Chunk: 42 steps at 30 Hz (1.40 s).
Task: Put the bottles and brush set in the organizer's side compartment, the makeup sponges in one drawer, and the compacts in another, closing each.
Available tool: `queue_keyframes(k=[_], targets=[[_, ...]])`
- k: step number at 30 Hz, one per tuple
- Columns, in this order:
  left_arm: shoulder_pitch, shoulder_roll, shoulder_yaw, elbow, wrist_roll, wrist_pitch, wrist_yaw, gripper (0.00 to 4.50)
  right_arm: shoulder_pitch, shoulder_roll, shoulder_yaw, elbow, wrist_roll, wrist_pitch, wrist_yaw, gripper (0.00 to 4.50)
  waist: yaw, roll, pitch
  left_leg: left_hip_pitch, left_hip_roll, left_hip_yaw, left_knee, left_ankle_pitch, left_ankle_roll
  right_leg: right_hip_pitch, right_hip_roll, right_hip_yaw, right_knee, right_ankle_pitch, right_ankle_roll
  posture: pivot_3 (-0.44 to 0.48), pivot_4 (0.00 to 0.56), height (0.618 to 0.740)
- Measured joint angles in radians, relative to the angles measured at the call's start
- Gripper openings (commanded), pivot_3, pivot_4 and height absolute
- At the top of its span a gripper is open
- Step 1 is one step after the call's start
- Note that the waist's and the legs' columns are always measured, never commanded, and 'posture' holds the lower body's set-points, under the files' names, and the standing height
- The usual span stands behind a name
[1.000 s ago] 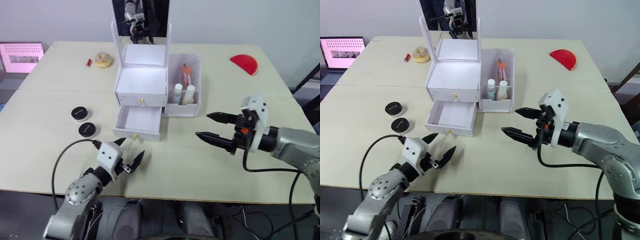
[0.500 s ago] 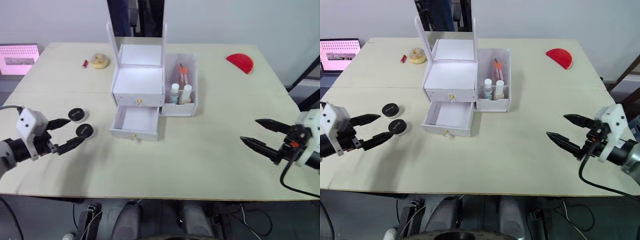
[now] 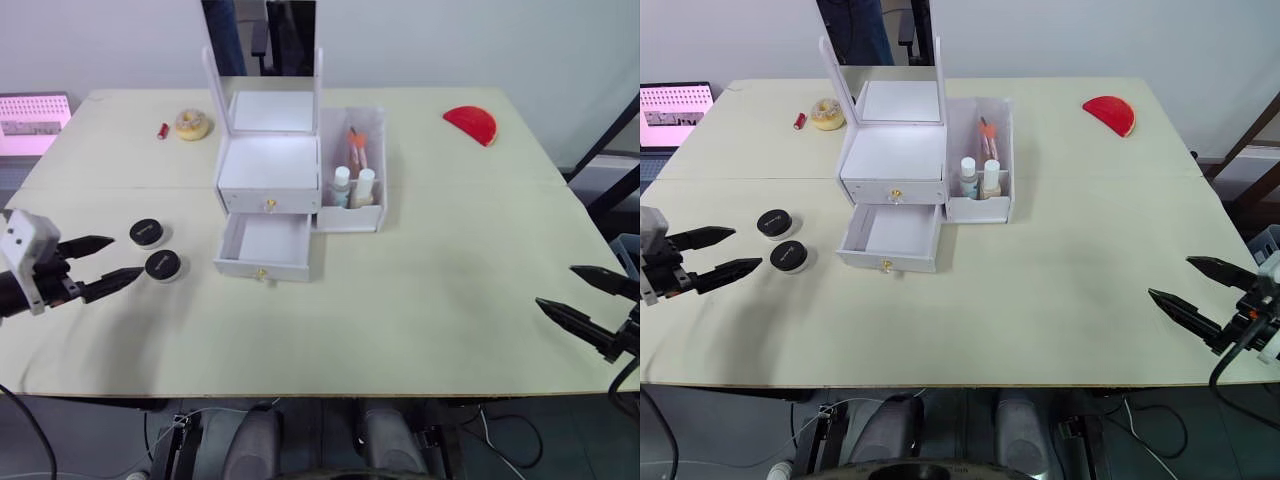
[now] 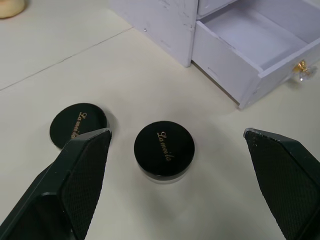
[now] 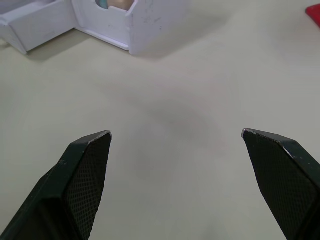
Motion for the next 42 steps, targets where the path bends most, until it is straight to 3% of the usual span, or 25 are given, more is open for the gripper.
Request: queue_keyframes(k=[10,15,21,26,35,42], targets=[[-0.012,-0.004,0.006,0.068,0.024,-0.031,0.010,4.47,-0.044,0.002,0.040,-0.088,0.031,0.073,-0.063,4.50,0.006,0.000,0.000,-0.002,0.000,0.000,0.000,0.000,0.000,0.000,0.000,0.000,0.000,0.002,-0.003,0.000,0.150,0.740],[0.048,-0.096,0.038,-0.017,0.026,-0.025,0.114,4.47,-0.061,0.002,0.091,-0.217,0.073,0.149,-0.130,4.50,0.003,0.000,0.000,-0.001,0.000,0.000,0.001,0.000,0.000,0.000,0.000,0.000,0.000,0.002,-0.002,0.000,0.150,0.740],[0.081,-0.233,0.027,-0.179,0.032,0.092,0.320,4.47,-0.246,-0.030,0.243,-0.363,0.158,0.255,-0.253,4.50,0.005,-0.002,-0.001,0.001,0.000,0.000,0.002,0.000,0.000,0.001,0.000,0.000,0.002,0.001,-0.001,0.000,0.150,0.740],[0.068,-0.301,-0.025,-0.289,0.034,0.162,0.420,4.47,-0.499,-0.033,0.459,-0.434,0.227,0.347,-0.356,4.50,0.007,-0.003,-0.001,0.001,0.000,0.000,0.002,0.000,0.000,0.001,0.000,0.000,0.001,0.004,-0.005,0.000,0.150,0.740],[-0.023,-0.317,-0.129,-0.266,0.127,0.198,0.534,4.47,-0.763,-0.027,0.642,-0.424,0.298,0.412,-0.377,4.50,0.007,-0.004,-0.002,-0.003,0.000,-0.001,0.002,0.000,0.000,0.000,0.000,0.000,0.000,0.003,-0.005,0.000,0.150,0.740],[-0.023,-0.316,-0.129,-0.258,0.128,0.237,0.534,4.47,-0.831,-0.024,0.707,-0.354,0.280,0.426,-0.342,4.50,0.005,-0.004,-0.002,-0.002,0.000,-0.001,0.002,0.000,0.000,-0.001,0.000,0.000,0.000,0.003,-0.005,0.000,0.150,0.740]])
